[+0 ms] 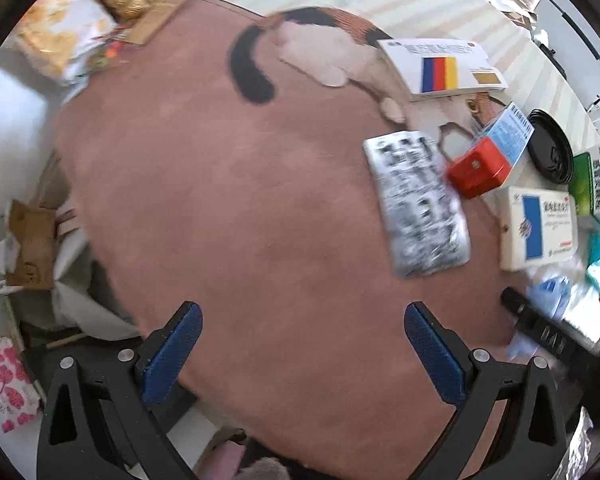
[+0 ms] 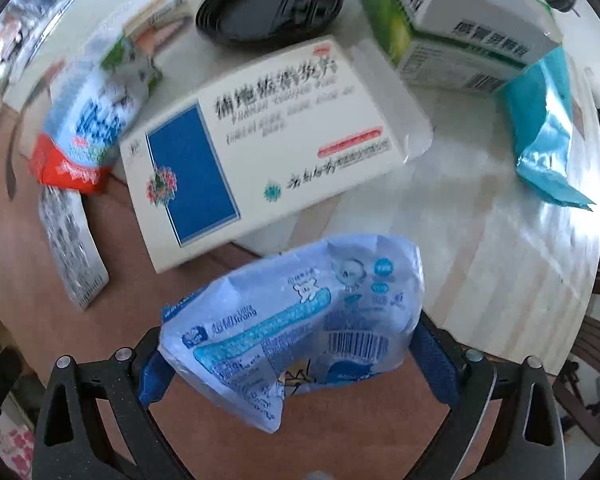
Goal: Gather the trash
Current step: 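Grasp the empty blister pack with the left gripper while the right grasps the blue plastic bag, then lift the blister pack and blue bag and carry both to the trash bin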
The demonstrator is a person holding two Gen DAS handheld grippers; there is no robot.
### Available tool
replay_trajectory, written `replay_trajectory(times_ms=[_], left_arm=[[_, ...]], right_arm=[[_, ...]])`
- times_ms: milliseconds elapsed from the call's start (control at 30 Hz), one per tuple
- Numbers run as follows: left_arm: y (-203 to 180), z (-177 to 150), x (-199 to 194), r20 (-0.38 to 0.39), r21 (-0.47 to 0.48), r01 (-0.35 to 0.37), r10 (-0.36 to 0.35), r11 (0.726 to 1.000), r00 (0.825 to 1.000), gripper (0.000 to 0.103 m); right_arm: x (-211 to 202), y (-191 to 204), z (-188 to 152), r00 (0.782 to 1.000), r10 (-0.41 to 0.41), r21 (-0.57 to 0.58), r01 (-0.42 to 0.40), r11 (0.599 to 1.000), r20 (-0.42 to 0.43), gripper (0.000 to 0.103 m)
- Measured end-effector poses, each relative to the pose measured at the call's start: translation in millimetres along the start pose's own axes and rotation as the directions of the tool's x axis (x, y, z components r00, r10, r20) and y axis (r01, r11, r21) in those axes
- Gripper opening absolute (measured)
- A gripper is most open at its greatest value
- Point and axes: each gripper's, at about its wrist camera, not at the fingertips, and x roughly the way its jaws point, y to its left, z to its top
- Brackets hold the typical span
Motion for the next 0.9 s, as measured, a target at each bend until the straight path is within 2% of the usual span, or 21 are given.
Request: replay_trajectory(times_ms=[100, 167, 267, 333, 400, 433, 467, 533, 567, 667, 700, 900], left_arm=[[-17.2, 16.1, 14.8, -0.047, -0.022, 0.068, -0.069, 0.997, 0.997, 0.103], [-29.1, 27.7, 25.5, -0.076, -0.043, 0.108, -0.111, 0.993, 0.991, 0.102], [-45.5, 44.1, 36.4, -0.091, -0.058, 0.138, -0.143, 0.989, 0.985, 0.102], [-54.6, 51.7, 41.3, -0.094, -0.05, 0.131, -0.135, 0.99, 0.986, 0.099], [-63.0, 58.4, 46.8, -0.088, -0.034, 0.097, -0.1, 0.995, 0.991, 0.087], [-64.2, 59.7, 48.6, -0.089, -0.034, 0.08, -0.083, 0.996, 0.993, 0.075], [-64.9, 60.0, 51.2, -0.091, -0.029, 0.068, -0.07, 0.997, 0.993, 0.068], [-67.3, 56.2, 49.2, -0.07, -0.013, 0.049, -0.05, 0.999, 0.996, 0.065], [-67.8, 52.0, 47.0, -0.052, 0.007, 0.04, -0.04, 0.999, 0.998, 0.061], [-68.1, 34.2, 44.4, -0.062, 0.04, 0.044, -0.042, 0.998, 0.997, 0.06], [-64.7, 23.7, 44.1, -0.074, 0.05, 0.044, -0.04, 0.998, 0.996, 0.06], [-52.9, -51.0, 43.0, -0.14, 0.117, 0.033, -0.016, 0.993, 0.99, 0.061]], right_arm=[[-6.9, -10.6, -3.2, 1.0, -0.013, 0.004, 0.013, 1.0, 0.002, 0.076], [-12.1, -21.3, -5.3, 1.0, 0.0, 0.01, 0.0, 1.0, 0.004, 0.059], [-19.9, -43.4, -7.3, 1.0, -0.01, 0.027, 0.01, 1.0, 0.014, 0.058], [-24.5, -57.5, -6.1, 1.0, -0.01, 0.056, 0.008, 0.998, 0.022, 0.058], [-25.9, -68.7, -3.9, 1.0, -0.013, 0.073, 0.012, 0.997, 0.016, 0.058], [-26.4, -76.3, -1.5, 1.0, -0.009, 0.085, 0.008, 0.996, 0.016, 0.058], [-26.4, -79.7, -1.2, 1.0, -0.01, 0.09, 0.009, 0.996, 0.015, 0.058], [-26.4, -84.9, -0.4, 1.0, -0.016, 0.094, 0.014, 0.995, 0.012, 0.058], [-25.4, -88.1, -0.3, 1.0, -0.013, 0.097, 0.012, 0.995, 0.007, 0.058], [-22.5, -94.4, 1.8, 1.0, -0.002, 0.094, 0.003, 0.996, -0.004, 0.058], [-19.4, -90.7, 6.2, 1.0, 0.0, 0.088, 0.0, 0.996, -0.007, 0.058], [-5.7, -85.1, -21.1, 0.999, -0.004, -0.008, 0.004, 1.0, -0.049, 0.058]])
